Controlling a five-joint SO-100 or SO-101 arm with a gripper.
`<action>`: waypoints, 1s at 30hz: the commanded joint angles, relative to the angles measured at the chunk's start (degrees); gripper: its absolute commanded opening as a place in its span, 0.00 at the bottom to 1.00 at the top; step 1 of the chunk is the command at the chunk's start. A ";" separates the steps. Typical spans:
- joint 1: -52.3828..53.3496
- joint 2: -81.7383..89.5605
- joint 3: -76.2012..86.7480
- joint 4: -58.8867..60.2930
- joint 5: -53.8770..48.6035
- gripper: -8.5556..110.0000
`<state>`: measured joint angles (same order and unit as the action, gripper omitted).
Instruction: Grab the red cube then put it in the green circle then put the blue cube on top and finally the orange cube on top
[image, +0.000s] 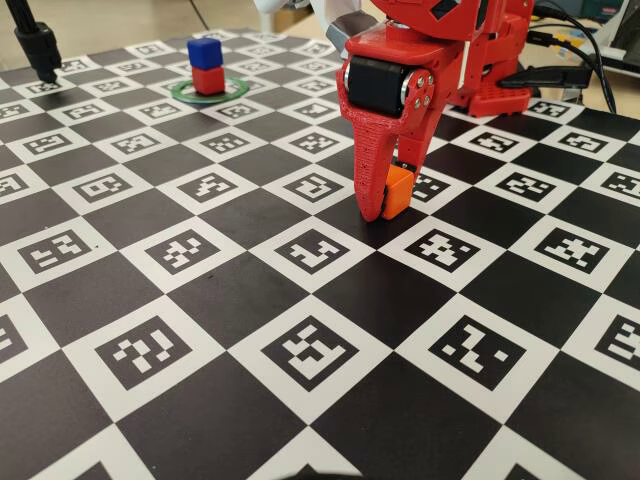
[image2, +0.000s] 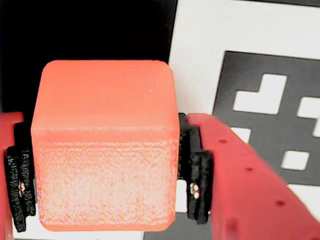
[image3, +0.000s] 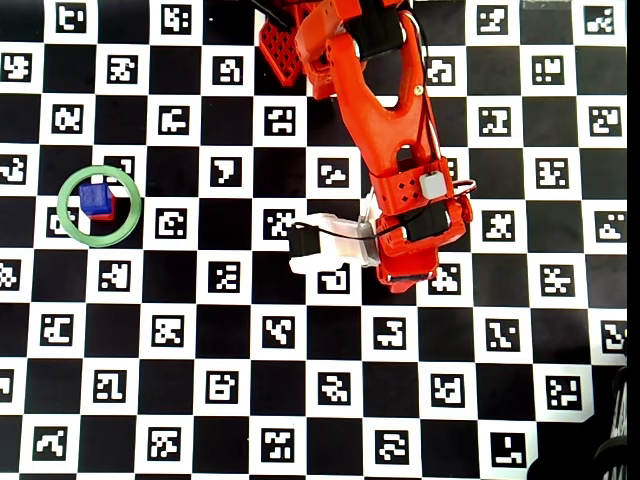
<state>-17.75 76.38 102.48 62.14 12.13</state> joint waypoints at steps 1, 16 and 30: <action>-0.97 6.24 -5.10 3.25 1.85 0.10; 10.81 7.82 -31.82 33.13 -11.16 0.11; 39.73 10.02 -42.71 43.33 -37.97 0.10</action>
<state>14.50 78.40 65.21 99.76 -19.69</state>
